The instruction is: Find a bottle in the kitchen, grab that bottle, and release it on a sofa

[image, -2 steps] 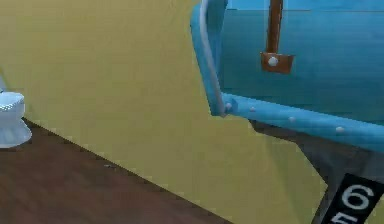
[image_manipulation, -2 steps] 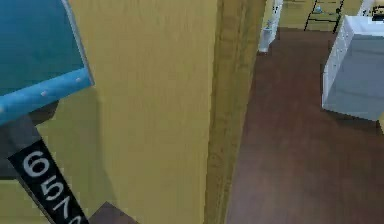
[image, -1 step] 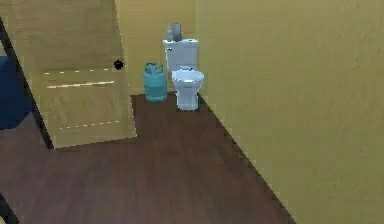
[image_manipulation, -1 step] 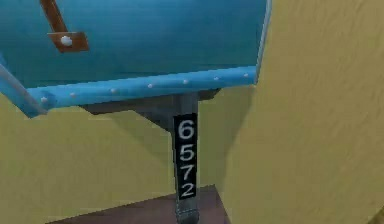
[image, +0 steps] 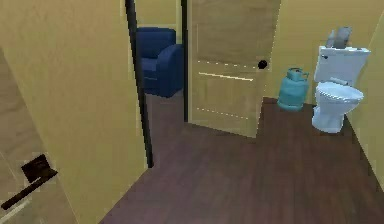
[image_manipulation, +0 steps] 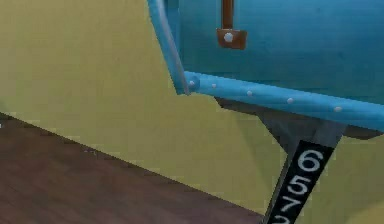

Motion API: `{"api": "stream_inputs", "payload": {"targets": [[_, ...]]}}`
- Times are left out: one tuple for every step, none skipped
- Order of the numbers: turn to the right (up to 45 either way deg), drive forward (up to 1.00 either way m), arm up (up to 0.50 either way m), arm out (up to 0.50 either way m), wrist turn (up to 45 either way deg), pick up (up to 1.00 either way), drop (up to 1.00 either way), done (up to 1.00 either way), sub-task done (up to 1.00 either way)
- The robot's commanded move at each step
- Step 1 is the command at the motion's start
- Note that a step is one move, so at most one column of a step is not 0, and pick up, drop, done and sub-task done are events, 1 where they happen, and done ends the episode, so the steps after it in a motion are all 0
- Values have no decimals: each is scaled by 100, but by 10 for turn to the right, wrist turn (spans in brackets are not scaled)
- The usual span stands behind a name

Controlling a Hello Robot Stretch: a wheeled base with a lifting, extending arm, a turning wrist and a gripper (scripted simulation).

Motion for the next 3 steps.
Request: {"api": "stream_inputs", "payload": {"targets": [[0,100,0,0,0,0,0,0,0],[-60,0,0,0,0,0,0,0,0],[0,55,0,0,0,0,0,0,0]]}}
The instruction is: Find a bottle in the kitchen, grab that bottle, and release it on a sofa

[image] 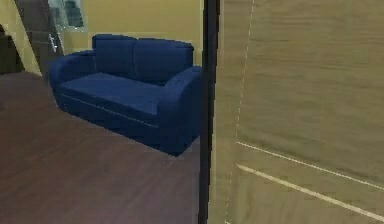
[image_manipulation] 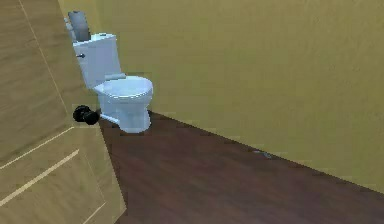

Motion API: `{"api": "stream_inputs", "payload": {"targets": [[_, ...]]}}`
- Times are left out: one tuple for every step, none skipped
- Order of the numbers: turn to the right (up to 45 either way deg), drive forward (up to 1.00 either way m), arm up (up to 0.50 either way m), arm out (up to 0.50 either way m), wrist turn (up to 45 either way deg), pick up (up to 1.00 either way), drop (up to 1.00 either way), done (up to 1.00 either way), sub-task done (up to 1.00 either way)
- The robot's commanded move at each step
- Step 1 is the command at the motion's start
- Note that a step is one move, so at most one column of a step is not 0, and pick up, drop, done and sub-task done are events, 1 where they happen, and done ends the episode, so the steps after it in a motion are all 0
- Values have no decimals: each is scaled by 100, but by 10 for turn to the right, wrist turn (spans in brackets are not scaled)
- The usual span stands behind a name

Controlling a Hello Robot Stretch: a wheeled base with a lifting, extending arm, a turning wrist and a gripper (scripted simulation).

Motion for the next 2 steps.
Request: {"api": "stream_inputs", "payload": {"targets": [[-210,0,0,0,0,0,0,0,0],[0,35,0,0,0,0,0,0,0]]}}
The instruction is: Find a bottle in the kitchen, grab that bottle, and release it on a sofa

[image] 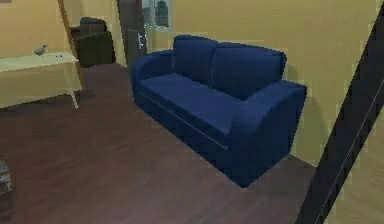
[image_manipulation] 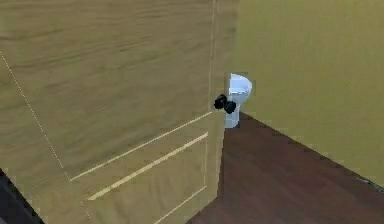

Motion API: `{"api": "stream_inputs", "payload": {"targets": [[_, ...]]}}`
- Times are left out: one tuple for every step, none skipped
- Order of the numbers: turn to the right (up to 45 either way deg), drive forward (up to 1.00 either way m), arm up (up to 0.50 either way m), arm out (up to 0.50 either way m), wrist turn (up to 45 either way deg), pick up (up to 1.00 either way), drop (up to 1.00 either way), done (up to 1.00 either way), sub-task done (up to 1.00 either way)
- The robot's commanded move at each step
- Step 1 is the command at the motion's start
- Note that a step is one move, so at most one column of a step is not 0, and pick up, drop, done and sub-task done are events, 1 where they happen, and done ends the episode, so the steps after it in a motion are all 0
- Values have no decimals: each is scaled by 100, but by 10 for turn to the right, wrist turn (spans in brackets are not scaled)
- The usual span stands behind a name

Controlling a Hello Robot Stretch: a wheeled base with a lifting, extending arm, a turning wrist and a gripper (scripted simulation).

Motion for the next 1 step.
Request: {"api": "stream_inputs", "payload": {"targets": [[-240,0,0,0,0,0,0,0,0]]}}
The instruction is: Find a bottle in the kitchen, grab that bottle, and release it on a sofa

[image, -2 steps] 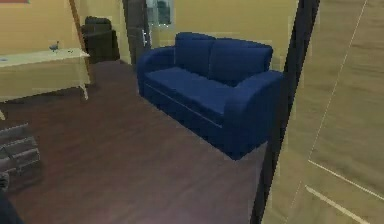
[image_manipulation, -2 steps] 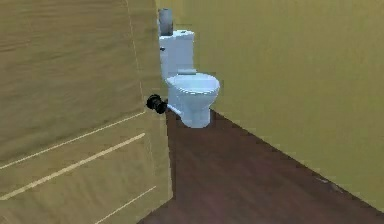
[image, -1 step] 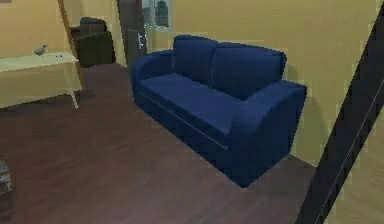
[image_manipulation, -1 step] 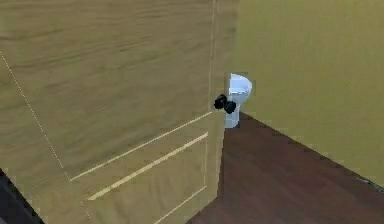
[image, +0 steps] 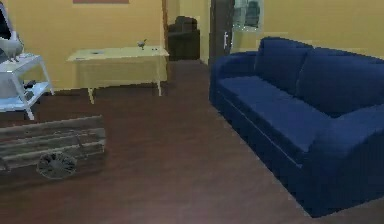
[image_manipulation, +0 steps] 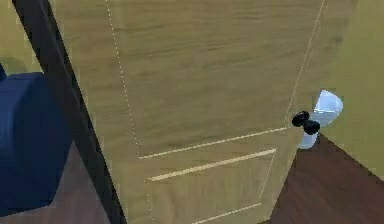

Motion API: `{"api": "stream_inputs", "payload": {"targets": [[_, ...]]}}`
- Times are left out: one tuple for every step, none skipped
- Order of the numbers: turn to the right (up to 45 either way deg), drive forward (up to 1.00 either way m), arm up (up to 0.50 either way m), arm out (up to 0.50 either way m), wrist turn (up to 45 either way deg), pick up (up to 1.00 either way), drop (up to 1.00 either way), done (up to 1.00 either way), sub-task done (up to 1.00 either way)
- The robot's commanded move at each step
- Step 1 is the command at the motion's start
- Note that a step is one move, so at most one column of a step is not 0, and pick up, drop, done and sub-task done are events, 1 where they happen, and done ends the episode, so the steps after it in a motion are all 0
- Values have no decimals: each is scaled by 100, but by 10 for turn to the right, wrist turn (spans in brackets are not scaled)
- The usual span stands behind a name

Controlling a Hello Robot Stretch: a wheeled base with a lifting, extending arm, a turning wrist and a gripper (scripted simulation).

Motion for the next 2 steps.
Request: {"api": "stream_inputs", "payload": {"targets": [[0,100,0,0,0,0,0,0,0],[0,100,0,0,0,0,0,0,0]]}}
